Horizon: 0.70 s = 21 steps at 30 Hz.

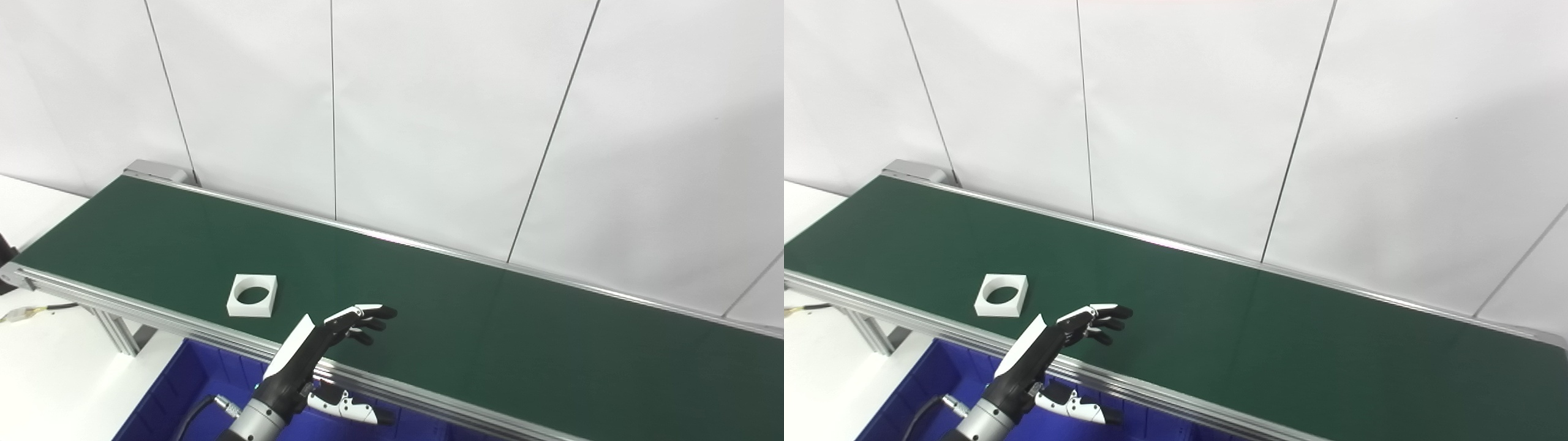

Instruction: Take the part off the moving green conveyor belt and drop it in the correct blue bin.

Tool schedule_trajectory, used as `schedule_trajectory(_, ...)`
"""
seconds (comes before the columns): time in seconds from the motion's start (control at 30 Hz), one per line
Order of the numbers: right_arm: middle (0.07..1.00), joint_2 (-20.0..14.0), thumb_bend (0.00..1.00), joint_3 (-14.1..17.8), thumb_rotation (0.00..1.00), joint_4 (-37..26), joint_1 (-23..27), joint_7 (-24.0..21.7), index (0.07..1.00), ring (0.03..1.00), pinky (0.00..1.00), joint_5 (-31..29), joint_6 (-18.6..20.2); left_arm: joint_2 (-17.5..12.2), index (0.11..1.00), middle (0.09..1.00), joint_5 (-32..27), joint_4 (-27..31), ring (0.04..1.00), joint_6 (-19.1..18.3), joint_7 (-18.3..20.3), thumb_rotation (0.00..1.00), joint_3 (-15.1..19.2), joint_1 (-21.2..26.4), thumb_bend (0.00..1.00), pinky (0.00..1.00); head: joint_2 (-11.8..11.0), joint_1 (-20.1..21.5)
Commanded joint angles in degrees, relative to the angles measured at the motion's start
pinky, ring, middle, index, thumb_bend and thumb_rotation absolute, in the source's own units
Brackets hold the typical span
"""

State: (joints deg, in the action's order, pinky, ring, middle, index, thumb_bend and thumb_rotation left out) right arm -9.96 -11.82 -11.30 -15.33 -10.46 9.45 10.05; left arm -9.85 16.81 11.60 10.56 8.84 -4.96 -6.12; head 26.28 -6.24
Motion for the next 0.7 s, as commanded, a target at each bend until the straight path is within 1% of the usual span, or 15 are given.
schedule_trajectory(0.0, 0.819, -0.12, 0.86, 0.04, 0.00, -0.58, 0.64, -0.04, 0.879, 0.812, 0.70, -0.58, -3.13, -1.48, 0.834, 0.861, 1.79, 1.66, 0.805, -0.51, -0.64, 0.20, 0.55, 1.57, 0.84, 0.70, 0.16, 0.68)
schedule_trajectory(0.1, 0.809, 0.08, 0.87, -0.02, 0.00, -0.62, 0.59, 0.30, 0.874, 0.804, 0.70, -0.21, -3.26, -2.70, 0.869, 0.905, 3.44, 1.58, 0.876, -2.61, -0.59, 0.19, 1.07, 2.25, 0.80, 0.78, 0.40, 2.32)
schedule_trajectory(0.23, 0.810, 0.19, 0.87, -0.01, 0.00, -0.64, 0.77, -0.04, 0.873, 0.805, 0.70, -0.85, -3.24, -4.04, 0.883, 0.915, 4.30, 0.62, 0.897, -3.11, -1.04, 0.20, 1.68, 3.08, 0.78, 0.82, 0.73, 4.22)
schedule_trajectory(0.4, 0.813, 0.39, 0.87, -0.05, 0.00, -1.06, 0.71, -0.17, 0.873, 0.806, 0.71, -1.23, -2.33, -5.02, 0.892, 0.920, 5.04, -1.85, 0.897, -1.81, -2.45, 0.19, 2.66, 4.34, 0.76, 0.81, 0.83, 4.91)
schedule_trajectory(0.53, 0.821, 0.64, 0.87, 0.16, 0.00, -0.97, 0.67, -0.38, 0.876, 0.806, 0.71, -2.30, -2.03, -5.70, 0.896, 0.925, 6.12, -2.64, 0.905, -2.38, -2.95, 0.20, 3.18, 5.24, 0.75, 0.83, 0.91, 4.78)
schedule_trajectory(0.6, 0.828, 0.80, 0.87, 0.25, 0.00, -0.95, 0.65, -0.43, 0.880, 0.810, 0.72, -2.71, -1.97, -6.19, 0.899, 0.929, 6.06, -3.43, 0.906, -2.20, -3.00, 0.20, 3.46, 5.99, 0.75, 0.83, 0.88, 4.72)
schedule_trajectory(0.67, 0.827, 0.71, 0.87, 0.10, 0.00, -0.79, 0.73, -0.30, 0.879, 0.801, 0.71, -2.40, -2.28, -6.78, 0.907, 0.934, 6.13, -4.32, 0.910, -1.88, -3.04, 0.21, 3.57, 6.83, 0.75, 0.84, 0.89, 4.66)
